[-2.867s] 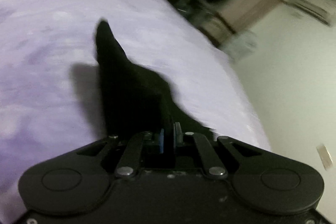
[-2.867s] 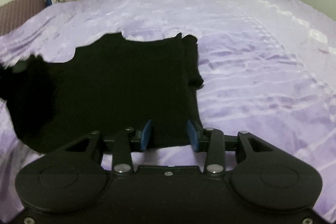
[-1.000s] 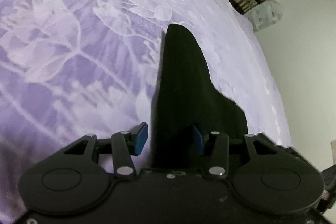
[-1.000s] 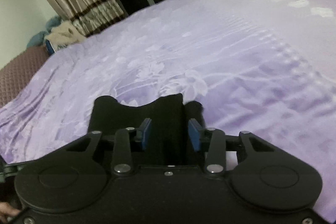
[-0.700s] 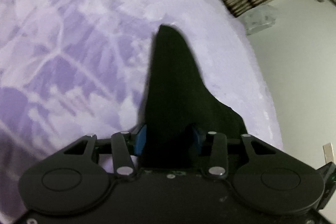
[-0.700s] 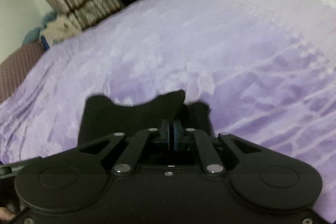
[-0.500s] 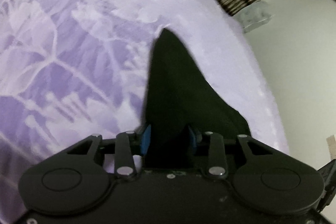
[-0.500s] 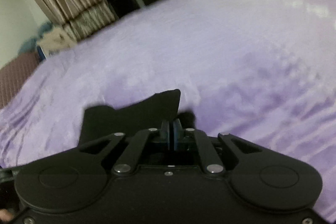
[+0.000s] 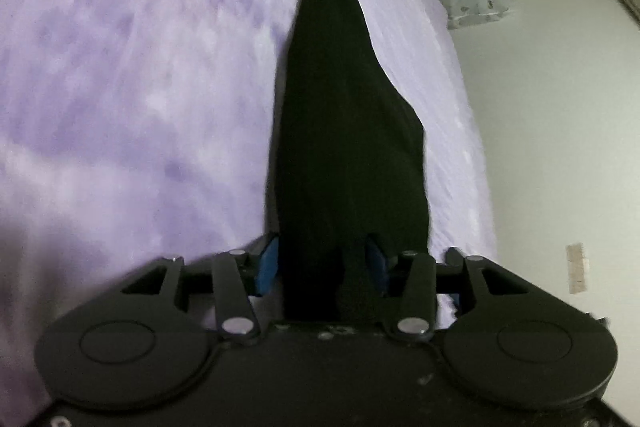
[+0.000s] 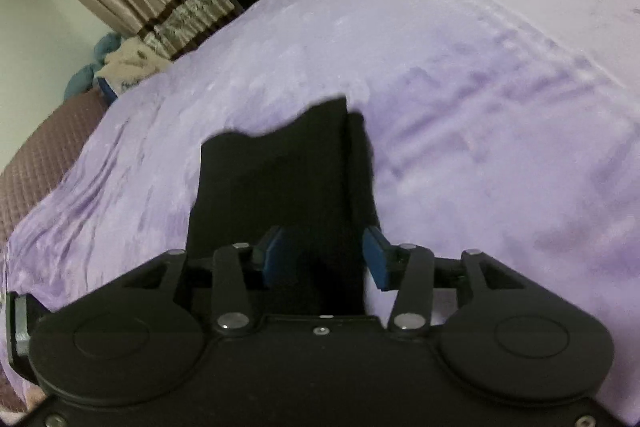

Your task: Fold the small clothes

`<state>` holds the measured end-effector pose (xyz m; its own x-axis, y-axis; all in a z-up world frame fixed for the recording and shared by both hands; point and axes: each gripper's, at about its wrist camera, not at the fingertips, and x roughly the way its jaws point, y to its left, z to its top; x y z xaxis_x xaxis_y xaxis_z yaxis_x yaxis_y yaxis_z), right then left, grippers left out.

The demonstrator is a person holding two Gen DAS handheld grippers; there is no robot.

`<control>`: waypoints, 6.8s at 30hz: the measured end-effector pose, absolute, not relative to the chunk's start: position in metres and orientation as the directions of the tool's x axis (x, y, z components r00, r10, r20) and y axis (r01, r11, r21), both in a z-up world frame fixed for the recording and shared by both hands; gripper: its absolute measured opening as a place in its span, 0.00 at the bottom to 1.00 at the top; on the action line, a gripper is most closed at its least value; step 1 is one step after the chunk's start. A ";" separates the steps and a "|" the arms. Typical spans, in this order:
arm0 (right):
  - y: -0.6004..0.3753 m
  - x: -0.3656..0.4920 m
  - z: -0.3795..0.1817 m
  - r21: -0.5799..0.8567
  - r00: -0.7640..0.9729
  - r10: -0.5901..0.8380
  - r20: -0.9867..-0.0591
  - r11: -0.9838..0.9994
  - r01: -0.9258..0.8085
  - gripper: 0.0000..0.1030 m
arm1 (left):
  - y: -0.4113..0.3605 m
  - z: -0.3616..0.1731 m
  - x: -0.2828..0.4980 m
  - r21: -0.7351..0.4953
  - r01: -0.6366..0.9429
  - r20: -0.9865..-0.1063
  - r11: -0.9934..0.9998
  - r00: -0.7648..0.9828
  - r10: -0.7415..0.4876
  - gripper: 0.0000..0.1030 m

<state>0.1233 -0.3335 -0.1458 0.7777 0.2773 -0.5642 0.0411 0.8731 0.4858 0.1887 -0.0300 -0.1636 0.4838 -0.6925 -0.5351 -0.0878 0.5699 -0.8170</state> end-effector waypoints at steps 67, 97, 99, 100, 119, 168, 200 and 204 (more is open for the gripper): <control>-0.268 0.183 -0.143 0.178 0.785 0.167 -0.596 0.981 -0.074 0.13 | -0.083 -0.124 0.247 -0.576 0.123 -0.639 0.808 0.549 -0.539 0.35; -0.264 0.230 -0.149 0.051 0.781 0.082 -0.619 0.997 -0.064 0.13 | -0.068 -0.141 0.277 -0.599 0.054 -0.631 0.799 0.583 -0.512 0.39; -0.266 0.230 -0.148 0.052 0.778 0.084 -0.622 0.996 -0.066 0.13 | -0.067 -0.142 0.275 -0.604 0.052 -0.627 0.796 0.585 -0.514 0.39; -0.265 0.230 -0.148 0.053 0.778 0.084 -0.622 0.996 -0.066 0.14 | -0.067 -0.142 0.275 -0.606 0.050 -0.626 0.794 0.586 -0.514 0.39; -0.273 0.116 -0.162 0.093 0.744 0.146 -0.652 0.989 -0.113 0.17 | -0.072 -0.155 0.175 -0.657 0.085 -0.610 0.749 0.524 -0.595 0.42; -0.351 0.253 -0.195 0.681 0.694 0.503 -0.516 0.732 -0.025 0.52 | -0.076 -0.180 0.289 -0.694 -0.074 -0.613 0.716 0.582 -0.534 0.54; -0.097 0.332 -0.166 0.515 0.590 0.529 -0.610 0.831 -0.213 0.46 | 0.156 -0.149 0.262 -0.492 -0.328 -0.748 0.807 0.633 -0.199 0.36; -0.123 0.318 -0.177 0.554 0.541 0.578 -0.611 0.800 -0.230 0.52 | 0.169 -0.167 0.228 -0.627 -0.292 -0.678 0.723 0.661 -0.321 0.39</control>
<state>0.3184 -0.1227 -0.1766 0.5407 0.5782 -0.6110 -0.2299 0.8002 0.5539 0.2282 0.1690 -0.1674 0.6612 -0.3212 -0.6780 -0.2917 0.7225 -0.6268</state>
